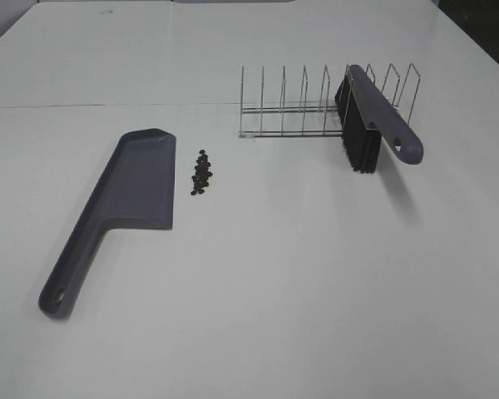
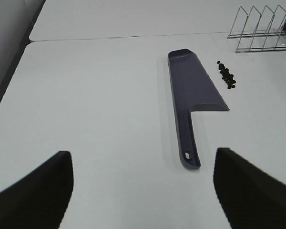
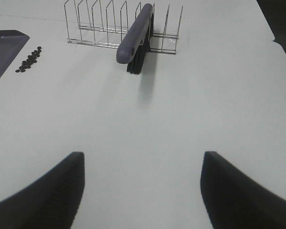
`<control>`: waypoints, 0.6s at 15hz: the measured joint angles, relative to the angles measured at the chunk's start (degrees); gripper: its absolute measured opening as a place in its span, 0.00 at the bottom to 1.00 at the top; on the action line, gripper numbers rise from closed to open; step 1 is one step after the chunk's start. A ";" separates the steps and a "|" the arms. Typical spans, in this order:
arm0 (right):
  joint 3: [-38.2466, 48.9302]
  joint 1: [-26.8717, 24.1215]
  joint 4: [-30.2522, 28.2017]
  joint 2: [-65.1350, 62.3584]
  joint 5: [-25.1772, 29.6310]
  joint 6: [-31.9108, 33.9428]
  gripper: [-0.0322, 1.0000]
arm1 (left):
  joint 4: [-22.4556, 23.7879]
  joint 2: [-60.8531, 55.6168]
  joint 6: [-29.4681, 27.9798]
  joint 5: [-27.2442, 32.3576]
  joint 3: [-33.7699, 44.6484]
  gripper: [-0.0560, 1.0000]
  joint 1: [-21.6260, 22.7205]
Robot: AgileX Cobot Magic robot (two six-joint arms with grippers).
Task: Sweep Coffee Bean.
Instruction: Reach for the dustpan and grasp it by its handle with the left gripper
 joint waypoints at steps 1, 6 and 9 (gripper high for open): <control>0.00 0.00 0.00 0.00 0.00 0.00 0.62 | 0.00 0.00 0.00 0.00 0.00 0.77 0.00; 0.00 0.00 0.00 0.00 0.00 0.00 0.62 | 0.00 0.00 0.00 0.00 0.00 0.77 0.00; 0.00 0.00 0.00 0.00 0.00 0.00 0.62 | 0.00 0.00 0.00 0.00 0.00 0.77 0.00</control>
